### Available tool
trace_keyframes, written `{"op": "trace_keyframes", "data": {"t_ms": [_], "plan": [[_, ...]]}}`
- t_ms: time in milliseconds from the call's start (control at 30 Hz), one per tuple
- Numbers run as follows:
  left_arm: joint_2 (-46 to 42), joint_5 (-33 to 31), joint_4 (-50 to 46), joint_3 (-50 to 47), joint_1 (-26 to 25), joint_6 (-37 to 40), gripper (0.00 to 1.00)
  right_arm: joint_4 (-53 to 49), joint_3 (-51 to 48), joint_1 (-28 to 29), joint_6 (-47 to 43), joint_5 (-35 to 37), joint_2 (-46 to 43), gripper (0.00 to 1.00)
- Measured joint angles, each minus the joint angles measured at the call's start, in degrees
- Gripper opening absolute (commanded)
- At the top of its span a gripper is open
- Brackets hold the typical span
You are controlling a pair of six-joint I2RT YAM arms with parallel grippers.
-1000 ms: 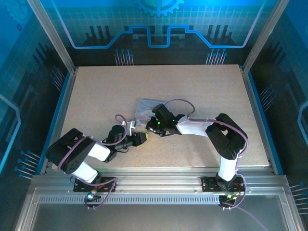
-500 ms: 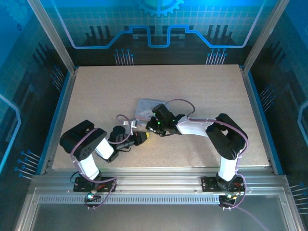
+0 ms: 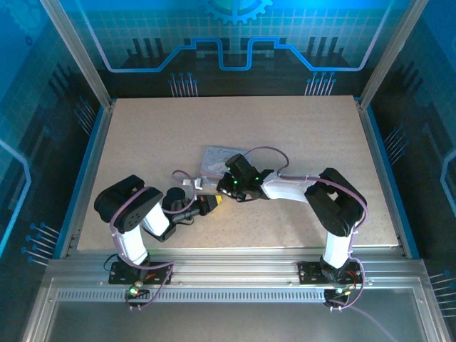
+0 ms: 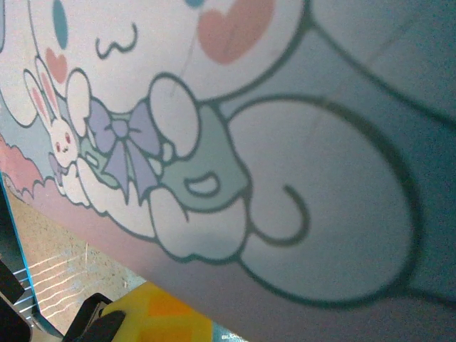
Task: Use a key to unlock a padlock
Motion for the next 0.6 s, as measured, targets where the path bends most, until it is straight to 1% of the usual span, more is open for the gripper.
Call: {"op": "trace_keyframes", "data": {"t_ms": [100, 167, 200, 233, 267, 367, 500, 600], "plan": [[-0.7, 0.22, -1.42, 0.17, 0.02, 0.63, 0.0, -0.04, -0.11, 0.07, 0.0, 0.17, -0.11, 0.0], [-1.77, 0.17, -3.19, 0.28, 0.02, 1.88, 0.24, -0.07, -0.13, 0.09, 0.0, 0.28, -0.15, 0.0], [-2.47, 0.0, -4.22, 0.31, 0.02, 2.21, 0.33, -0.15, -0.13, 0.09, 0.02, 0.28, -0.2, 0.0], [-3.17, -0.68, -5.35, 0.28, 0.07, 2.84, 0.38, -0.5, -0.13, 0.09, 0.0, 0.28, -0.28, 0.0], [-3.89, -1.31, -6.47, 0.26, 0.26, 3.26, 0.4, -0.72, -0.13, 0.11, 0.0, 0.28, -0.33, 0.0], [-6.75, -3.28, -9.27, -0.59, 0.7, 3.82, 0.4, -1.51, -0.13, 0.11, 0.0, 0.24, -0.63, 0.0], [-9.42, -3.91, -12.04, -1.25, 0.92, 4.48, 0.31, -2.19, -0.13, 0.11, -0.02, 0.26, -0.81, 0.0], [-9.88, -3.32, -12.35, -1.25, 0.94, 4.46, 0.29, -2.36, -0.13, 0.11, -0.02, 0.26, -0.85, 0.0]]}}
